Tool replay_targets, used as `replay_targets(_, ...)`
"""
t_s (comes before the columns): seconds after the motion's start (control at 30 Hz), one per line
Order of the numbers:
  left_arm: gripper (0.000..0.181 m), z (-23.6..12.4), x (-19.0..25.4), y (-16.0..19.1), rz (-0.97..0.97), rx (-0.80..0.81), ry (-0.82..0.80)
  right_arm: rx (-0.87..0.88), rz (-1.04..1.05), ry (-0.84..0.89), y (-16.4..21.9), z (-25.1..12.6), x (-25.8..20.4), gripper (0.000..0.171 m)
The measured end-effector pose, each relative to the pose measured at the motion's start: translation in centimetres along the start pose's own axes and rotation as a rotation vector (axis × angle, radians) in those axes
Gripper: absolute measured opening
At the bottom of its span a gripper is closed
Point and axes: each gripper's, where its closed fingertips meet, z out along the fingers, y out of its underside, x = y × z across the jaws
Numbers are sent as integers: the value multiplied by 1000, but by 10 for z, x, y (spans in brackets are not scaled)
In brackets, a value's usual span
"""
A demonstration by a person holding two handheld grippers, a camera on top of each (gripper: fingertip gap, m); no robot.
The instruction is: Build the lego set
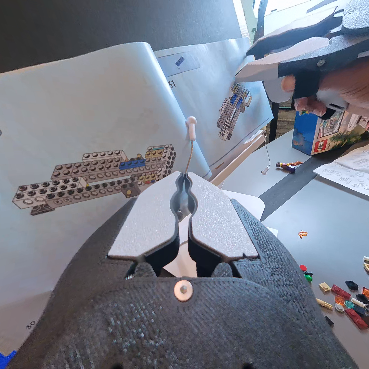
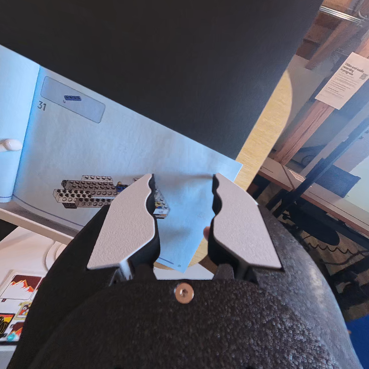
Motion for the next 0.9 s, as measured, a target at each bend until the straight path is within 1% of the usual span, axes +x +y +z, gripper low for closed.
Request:
replay_targets(0.07,2,-1,0,0,9,4,-3,27,-13,45,-7,-3,13,68)
replay_targets(0.17,2,0,-1,0,3,14,-1,-32,-18,-14,1,3,9,69)
replay_targets(0.23,2,0,-1,0,11,12,-2,-36,-71,-16,1,4,7,64)
replay_targets(0.3,2,0,-2,0,9,12,3,-39,-61,-18,1,4,8,60)
replay_targets(0.33,2,0,-2,0,8,11,6,-36,-48,-18,1,3,9,56)
replay_targets(0.47,2,0,-2,0,9,11,6,-48,-59,-37,4,0,9,23)
replay_targets(0.57,2,-1,-2,0,6,13,6,-39,-93,-72,2,-7,-2,4)
replay_targets(0.6,2,-1,-2,0,1,17,6,-36,-101,-92,0,-11,-7,1)
replay_targets(0.67,2,-2,-1,-1,-3,39,5,-46,-100,-162,0,-21,-19,0)
replay_targets(0.73,1,-6,-5,-3,-36,102,-24,-81,-83,-278,0,-34,-36,0)
replay_targets(0.8,1,-13,-15,-5,-119,172,-66,-105,-89,-362,-4,-47,-50,0)
replay_targets(0.9,3,-26,-29,2,-283,251,-85,-138,-95,-517,-17,-63,-82,0)
